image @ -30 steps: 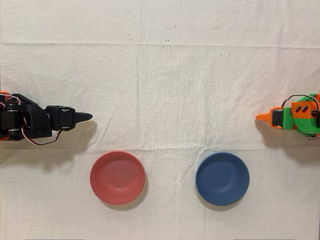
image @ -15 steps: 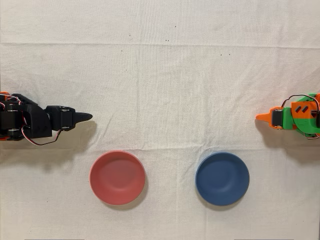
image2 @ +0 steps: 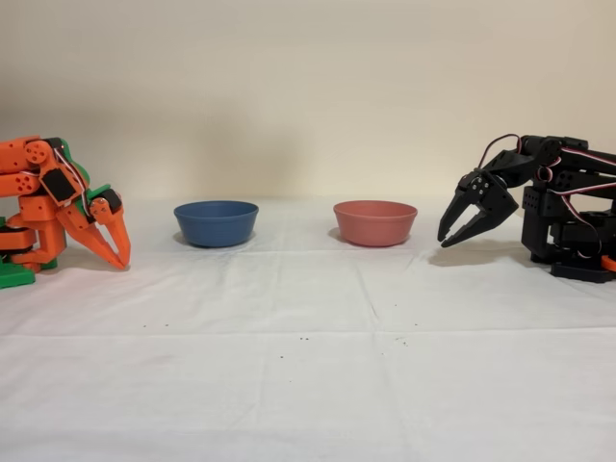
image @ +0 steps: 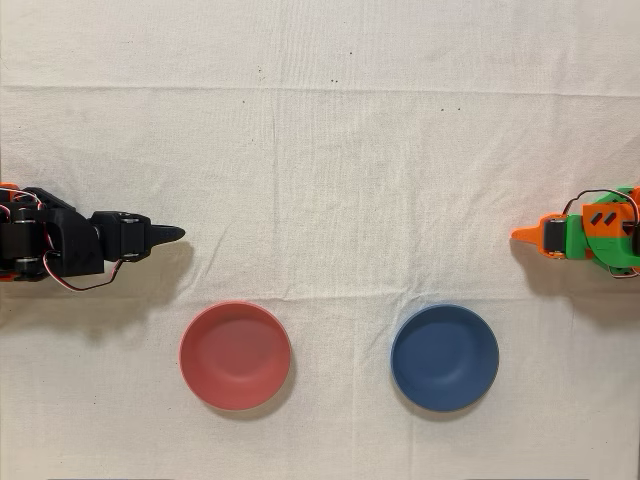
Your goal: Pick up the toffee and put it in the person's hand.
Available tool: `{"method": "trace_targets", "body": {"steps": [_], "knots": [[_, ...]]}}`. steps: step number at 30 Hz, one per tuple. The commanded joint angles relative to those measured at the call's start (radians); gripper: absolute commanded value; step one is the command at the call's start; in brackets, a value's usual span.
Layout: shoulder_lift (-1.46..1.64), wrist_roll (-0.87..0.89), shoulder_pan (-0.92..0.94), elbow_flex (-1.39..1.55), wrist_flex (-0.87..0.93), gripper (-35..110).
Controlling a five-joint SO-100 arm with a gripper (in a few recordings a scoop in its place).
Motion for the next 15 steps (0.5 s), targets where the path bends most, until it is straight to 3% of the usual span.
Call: {"method": "trace_targets", "body": {"steps": [1,15], "knots": [[0.067,0.011,0.008,0.051,0.002,0],[0.067,0.011,0.008,0.051,0.002,0]]}}
